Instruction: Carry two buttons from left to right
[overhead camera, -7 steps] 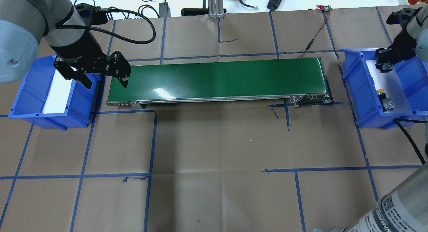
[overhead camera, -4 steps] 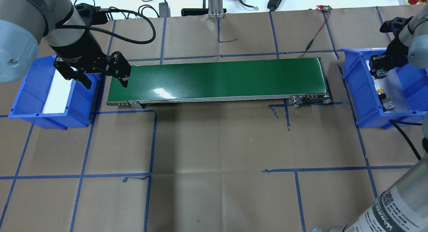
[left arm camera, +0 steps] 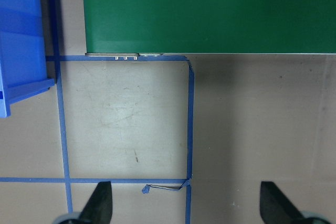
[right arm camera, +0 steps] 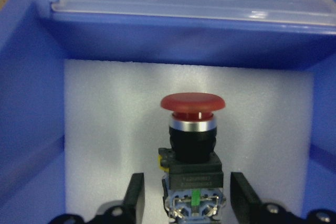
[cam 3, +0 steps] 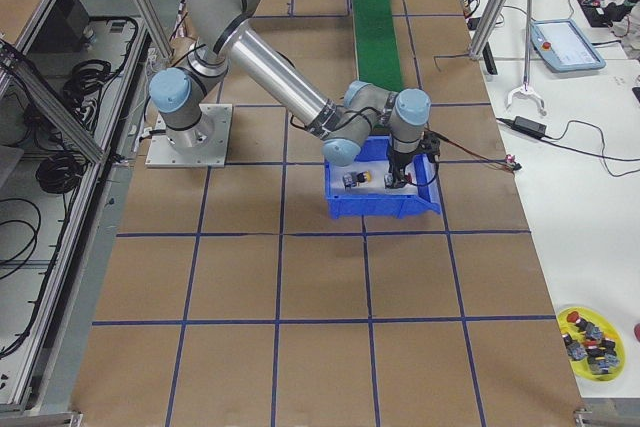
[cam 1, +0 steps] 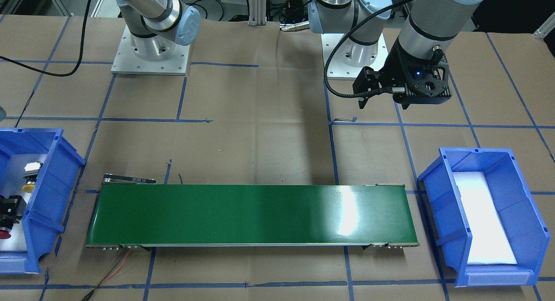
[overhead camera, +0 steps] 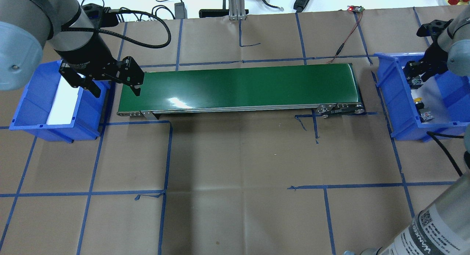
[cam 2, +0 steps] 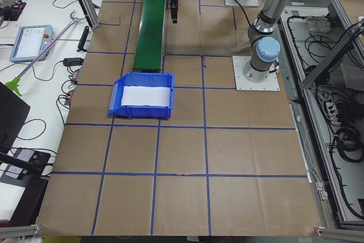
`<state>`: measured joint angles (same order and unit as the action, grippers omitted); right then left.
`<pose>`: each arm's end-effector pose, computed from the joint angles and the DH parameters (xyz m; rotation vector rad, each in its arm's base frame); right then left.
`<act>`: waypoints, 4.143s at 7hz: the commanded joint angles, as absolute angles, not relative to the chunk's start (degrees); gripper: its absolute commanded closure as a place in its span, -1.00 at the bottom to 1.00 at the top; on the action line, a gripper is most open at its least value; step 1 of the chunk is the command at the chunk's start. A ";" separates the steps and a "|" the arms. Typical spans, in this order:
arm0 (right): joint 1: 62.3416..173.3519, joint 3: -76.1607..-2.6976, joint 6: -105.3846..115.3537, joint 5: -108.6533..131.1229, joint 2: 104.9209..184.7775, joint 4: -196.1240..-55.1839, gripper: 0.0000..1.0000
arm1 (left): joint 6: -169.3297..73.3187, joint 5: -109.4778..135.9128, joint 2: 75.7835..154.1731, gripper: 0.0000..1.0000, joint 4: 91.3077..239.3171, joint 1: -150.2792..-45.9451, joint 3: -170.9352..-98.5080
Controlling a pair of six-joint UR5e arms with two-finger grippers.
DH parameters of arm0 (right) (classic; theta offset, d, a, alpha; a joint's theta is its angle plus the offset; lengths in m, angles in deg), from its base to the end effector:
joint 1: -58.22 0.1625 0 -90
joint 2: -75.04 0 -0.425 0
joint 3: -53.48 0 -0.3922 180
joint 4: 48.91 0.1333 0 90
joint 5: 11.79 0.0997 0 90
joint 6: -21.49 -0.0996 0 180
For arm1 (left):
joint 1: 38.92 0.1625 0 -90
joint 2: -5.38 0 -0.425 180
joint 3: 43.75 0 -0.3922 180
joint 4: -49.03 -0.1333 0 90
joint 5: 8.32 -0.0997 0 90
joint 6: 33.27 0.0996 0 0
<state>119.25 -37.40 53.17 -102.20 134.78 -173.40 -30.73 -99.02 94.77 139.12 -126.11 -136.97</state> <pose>-0.2014 -0.6374 0.2332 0.0731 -3.1042 0.0728 -0.1083 -0.4881 0.4654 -0.0069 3.1307 0.0746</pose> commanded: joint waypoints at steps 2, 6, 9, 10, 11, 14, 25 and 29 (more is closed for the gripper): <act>119.21 -36.70 52.78 -102.23 136.47 -172.75 -0.99 | -30.73 -99.02 94.77 -0.99 139.12 -126.10 -136.92; 120.26 -36.61 52.34 -100.31 153.57 -161.36 -0.99 | -30.73 -98.93 94.86 -0.99 139.12 -126.10 -136.92; 128.85 -36.52 38.11 -95.11 162.56 -150.21 -0.99 | -30.73 -99.02 94.94 -0.99 139.12 -126.10 -136.83; 133.14 -36.52 32.62 -95.11 165.63 -146.42 -0.99 | -30.73 -99.02 94.94 -0.99 139.12 -126.10 -136.83; 137.36 -36.52 31.95 -95.37 166.79 -144.29 -0.99 | -30.73 -99.02 95.03 -0.99 139.12 -126.10 -136.83; 148.80 -37.22 31.60 -96.07 166.63 -144.44 -1.00 | -30.81 -99.02 95.12 -0.99 139.12 -126.10 -136.74; 149.53 -38.10 18.23 -98.89 166.27 -143.83 -1.00 | -30.81 -98.93 95.12 -0.99 139.12 -126.10 -136.65; 149.53 -38.10 18.23 -98.89 166.19 -143.83 -1.00 | -30.73 -98.93 95.12 -0.99 139.12 -126.10 -136.57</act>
<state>149.53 -38.10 18.23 -98.89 166.24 -143.83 -30.76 -98.93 95.12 139.12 -126.10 -136.62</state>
